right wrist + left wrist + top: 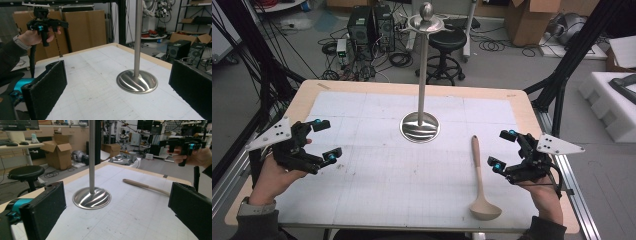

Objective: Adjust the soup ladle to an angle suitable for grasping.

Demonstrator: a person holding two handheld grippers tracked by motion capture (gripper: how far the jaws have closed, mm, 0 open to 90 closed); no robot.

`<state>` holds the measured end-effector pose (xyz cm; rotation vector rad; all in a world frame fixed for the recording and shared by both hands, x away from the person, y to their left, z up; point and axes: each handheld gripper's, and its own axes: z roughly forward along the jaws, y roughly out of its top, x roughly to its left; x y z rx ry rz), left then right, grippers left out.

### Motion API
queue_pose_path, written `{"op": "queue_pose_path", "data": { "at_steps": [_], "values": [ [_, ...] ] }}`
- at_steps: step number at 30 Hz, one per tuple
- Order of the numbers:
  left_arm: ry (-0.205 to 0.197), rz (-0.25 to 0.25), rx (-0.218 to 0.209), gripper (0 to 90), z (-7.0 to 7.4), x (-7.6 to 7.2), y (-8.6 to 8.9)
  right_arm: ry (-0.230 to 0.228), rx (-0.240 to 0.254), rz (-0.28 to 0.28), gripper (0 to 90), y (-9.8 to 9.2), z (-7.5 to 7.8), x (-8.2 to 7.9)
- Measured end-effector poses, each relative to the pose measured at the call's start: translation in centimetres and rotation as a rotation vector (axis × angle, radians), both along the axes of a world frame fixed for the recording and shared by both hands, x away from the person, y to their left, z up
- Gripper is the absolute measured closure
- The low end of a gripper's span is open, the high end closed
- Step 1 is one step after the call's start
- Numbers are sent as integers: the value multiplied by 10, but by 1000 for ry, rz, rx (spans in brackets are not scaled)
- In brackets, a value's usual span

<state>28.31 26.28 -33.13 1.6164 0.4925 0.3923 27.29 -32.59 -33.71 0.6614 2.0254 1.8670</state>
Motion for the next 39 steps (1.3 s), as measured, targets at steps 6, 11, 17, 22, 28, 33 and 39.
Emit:
{"op": "queue_pose_path", "data": {
  "at_steps": [6, 11, 17, 22, 28, 33, 39],
  "values": [
    [-4, -7, 1, 17, 0, -1, -1, 11, -22, -21, 6, -1, -2, 1],
    [1, -8, -5, 17, 0, -1, 1, 17, -41, -27, 7, 1, -3, 2],
    [2, -9, -9, 18, 0, -1, 1, 9, -45, -47, 98, -1, -4, 4],
    [4, -10, -17, 17, 1, -1, 3, 44, -32, -79, 312, -9, -8, 6],
    [7, -20, -20, 17, 1, -1, 1, 79, -57, -69, 590, -11, -12, 13],
    [14, -18, -16, 17, 1, 0, 1, 58, -108, -72, 820, -13, -16, 19],
    [17, -15, -16, 18, 0, 1, 2, 89, -101, -69, 896, -22, -24, 28]
  ]
}}
